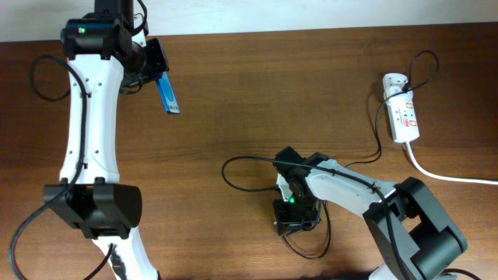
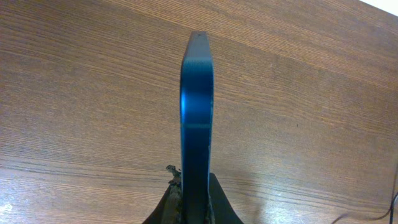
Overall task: Plug charger to phone and switch on socket
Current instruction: 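Lower the right gripper onto the black USB-C cable end and grasp it, then lift the cable plug with the right gripper toward the phone's bottom port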
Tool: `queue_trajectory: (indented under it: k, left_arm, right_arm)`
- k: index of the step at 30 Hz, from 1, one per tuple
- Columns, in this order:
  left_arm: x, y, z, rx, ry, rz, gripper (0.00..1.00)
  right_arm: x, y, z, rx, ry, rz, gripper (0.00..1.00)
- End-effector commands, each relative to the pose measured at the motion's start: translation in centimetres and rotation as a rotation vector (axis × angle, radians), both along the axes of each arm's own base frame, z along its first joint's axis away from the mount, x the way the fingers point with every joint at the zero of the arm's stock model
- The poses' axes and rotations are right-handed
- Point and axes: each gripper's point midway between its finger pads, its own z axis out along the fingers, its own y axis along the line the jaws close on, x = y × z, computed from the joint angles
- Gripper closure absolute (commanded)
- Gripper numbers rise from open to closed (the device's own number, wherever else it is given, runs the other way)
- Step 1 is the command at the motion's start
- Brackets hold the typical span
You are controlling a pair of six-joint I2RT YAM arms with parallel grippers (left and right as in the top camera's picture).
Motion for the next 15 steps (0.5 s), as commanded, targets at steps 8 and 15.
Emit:
queue_trajectory:
  k: [8,15]
  left_arm:
    - [0.17,-0.04,0.1,-0.016,-0.005,0.011,1.0]
    - [0.18,-0.04,0.1,-0.016,-0.005,0.011,1.0]
  right_arm:
    - [-1.4,0.6,-0.48,0.0,0.016,0.059,0.76]
    - [-1.12,0.59,-0.6,-0.002,0.002,0.06,0.77]
